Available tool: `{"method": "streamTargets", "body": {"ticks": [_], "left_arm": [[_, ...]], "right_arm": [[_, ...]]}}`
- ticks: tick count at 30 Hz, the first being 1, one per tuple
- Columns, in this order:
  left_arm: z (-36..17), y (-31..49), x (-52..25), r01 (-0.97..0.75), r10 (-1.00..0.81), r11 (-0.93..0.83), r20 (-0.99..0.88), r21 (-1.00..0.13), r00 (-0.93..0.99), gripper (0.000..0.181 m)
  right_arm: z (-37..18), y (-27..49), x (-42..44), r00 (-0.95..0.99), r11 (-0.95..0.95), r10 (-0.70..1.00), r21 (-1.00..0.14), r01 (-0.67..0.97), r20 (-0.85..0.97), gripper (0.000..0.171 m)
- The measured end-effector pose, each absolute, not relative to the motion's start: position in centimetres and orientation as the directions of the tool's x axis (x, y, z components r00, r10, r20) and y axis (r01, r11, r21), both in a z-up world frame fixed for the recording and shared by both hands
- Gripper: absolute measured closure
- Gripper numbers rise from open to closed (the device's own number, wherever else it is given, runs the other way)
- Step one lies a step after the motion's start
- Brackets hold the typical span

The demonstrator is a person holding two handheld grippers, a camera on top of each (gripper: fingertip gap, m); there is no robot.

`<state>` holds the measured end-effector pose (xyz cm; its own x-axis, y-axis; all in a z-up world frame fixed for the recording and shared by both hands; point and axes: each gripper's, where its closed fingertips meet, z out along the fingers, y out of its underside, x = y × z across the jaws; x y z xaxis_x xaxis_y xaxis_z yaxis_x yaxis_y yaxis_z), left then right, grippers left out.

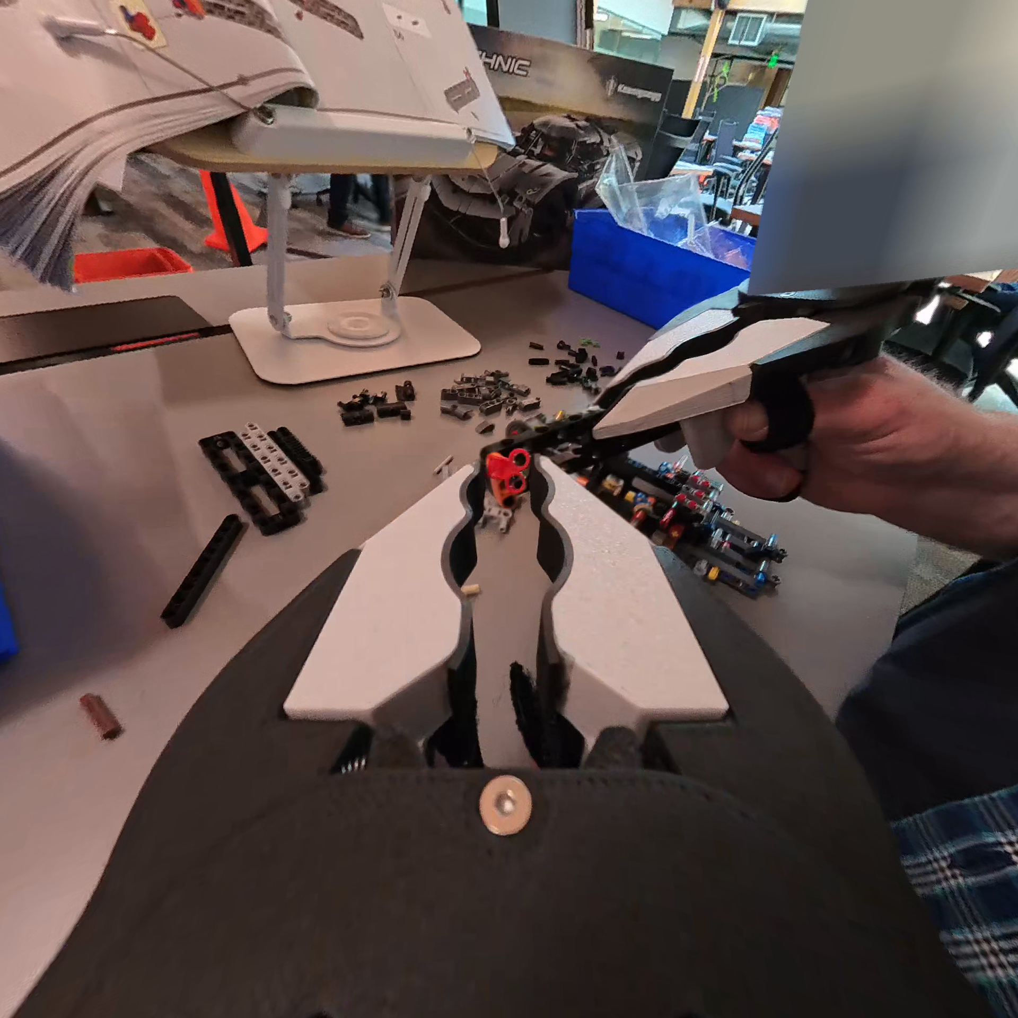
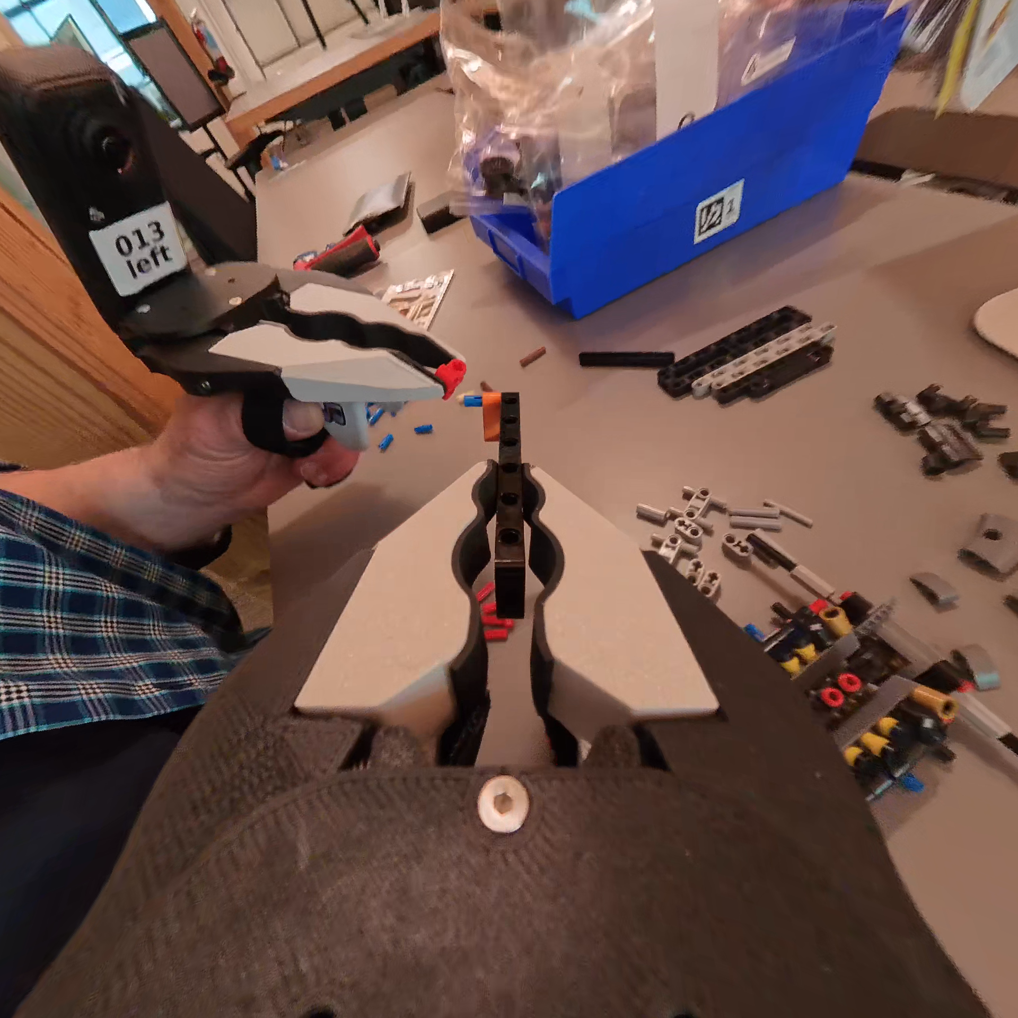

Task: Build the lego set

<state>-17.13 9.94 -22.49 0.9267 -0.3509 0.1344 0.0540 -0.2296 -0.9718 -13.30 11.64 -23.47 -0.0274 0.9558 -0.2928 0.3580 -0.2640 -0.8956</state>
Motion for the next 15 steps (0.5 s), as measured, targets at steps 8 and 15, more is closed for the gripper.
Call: {"method": "streamTargets", "body": {"ticks": [8,15], "left_arm": [[-26.9,6.9,-21.2,0.051,-0.235,-0.401,0.156,-0.915,0.959,0.167],[-28.9,5.8,-21.9,0.006,-0.211,-0.487,0.125,-0.873,0.969,0.167]], "right_arm": [[-28.4,8.2,-15.4,-0.12,-0.204,0.929,-0.753,0.626,-0.351,0.166],[-30.4,7.2,-17.1,-0.145,-0.102,0.937,-0.647,0.756,-0.318,0.166]]}}
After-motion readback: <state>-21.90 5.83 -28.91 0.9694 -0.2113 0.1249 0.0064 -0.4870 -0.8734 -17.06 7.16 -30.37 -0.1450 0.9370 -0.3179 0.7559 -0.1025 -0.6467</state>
